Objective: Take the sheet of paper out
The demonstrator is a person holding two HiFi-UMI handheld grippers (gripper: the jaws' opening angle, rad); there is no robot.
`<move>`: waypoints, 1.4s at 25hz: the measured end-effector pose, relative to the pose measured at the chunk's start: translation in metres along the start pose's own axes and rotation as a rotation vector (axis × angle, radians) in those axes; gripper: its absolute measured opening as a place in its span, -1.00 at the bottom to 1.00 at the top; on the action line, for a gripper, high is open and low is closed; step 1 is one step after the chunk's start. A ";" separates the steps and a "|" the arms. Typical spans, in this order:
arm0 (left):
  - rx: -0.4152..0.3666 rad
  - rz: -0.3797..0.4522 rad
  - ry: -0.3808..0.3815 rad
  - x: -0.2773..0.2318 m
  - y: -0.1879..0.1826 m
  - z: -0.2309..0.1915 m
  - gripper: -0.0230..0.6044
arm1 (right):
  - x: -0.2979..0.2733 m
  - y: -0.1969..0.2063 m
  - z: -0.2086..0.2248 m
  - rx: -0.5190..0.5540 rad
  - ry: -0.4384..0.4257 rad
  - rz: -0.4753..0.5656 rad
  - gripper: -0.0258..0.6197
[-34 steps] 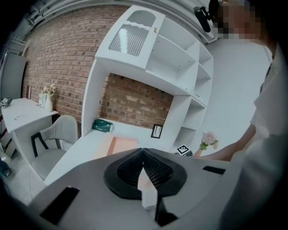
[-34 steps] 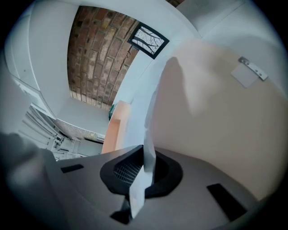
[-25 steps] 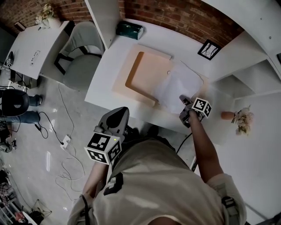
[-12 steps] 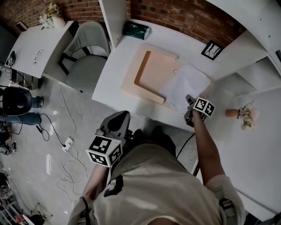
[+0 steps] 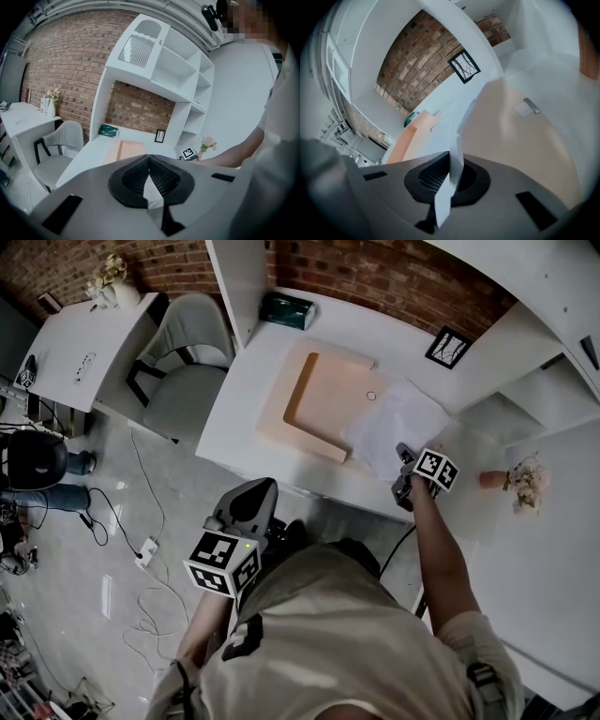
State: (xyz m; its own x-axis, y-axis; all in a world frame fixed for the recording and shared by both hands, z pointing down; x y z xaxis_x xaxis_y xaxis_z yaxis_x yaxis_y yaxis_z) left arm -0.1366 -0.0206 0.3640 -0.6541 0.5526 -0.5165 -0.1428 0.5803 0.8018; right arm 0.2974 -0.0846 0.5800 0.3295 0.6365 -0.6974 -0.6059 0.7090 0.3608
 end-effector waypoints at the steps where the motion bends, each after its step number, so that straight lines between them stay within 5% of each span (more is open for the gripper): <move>1: -0.001 0.001 0.002 -0.004 -0.002 0.005 -0.87 | 0.001 -0.001 0.003 -0.007 -0.004 -0.002 -0.84; 15: -0.013 -0.008 -0.030 -0.025 0.001 0.085 -0.87 | 0.010 -0.004 0.024 0.002 -0.094 -0.091 -0.84; 35: -0.008 0.013 -0.106 -0.009 0.020 0.146 -0.87 | 0.028 -0.003 0.042 0.092 -0.107 -0.132 -0.84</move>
State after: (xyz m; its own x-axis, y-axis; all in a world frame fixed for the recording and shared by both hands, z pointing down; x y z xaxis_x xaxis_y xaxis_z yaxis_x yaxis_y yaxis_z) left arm -0.0255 0.0739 0.3409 -0.5737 0.6207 -0.5343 -0.1411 0.5678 0.8110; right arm 0.3388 -0.0564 0.5850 0.4797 0.5609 -0.6748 -0.4848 0.8104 0.3290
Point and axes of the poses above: the fingertips, and each gripper's own axes: x backward along the fingers, z to its right, y out of its underside, the point moved 9 cm from there along x, backward along the fingers, and after that the axes turned 8 degrees about -z, right-handed, at the moved point
